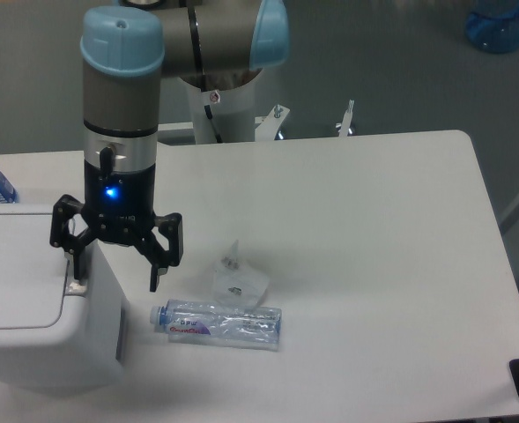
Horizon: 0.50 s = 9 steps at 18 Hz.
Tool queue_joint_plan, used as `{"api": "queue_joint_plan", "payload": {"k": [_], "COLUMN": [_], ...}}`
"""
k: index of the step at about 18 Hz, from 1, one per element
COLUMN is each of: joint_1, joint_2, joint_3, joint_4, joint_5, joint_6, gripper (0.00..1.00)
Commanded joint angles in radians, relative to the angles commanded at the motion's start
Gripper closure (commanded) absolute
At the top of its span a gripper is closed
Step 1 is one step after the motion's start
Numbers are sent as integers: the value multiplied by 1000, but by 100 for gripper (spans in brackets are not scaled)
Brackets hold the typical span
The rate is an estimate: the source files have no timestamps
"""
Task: Open the trash can
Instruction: 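Lower the gripper onto the bin lid and push it open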
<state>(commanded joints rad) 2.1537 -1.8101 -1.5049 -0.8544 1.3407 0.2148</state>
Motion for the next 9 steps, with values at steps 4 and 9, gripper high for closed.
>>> {"api": "queue_joint_plan", "payload": {"k": [4,9], "joint_1": [0,2], "joint_2": [-2,-9], "joint_3": [0,54], "joint_4": [0,0], "joint_5": [0,9], "joint_6": [3,11], "gripper": [0,0]}}
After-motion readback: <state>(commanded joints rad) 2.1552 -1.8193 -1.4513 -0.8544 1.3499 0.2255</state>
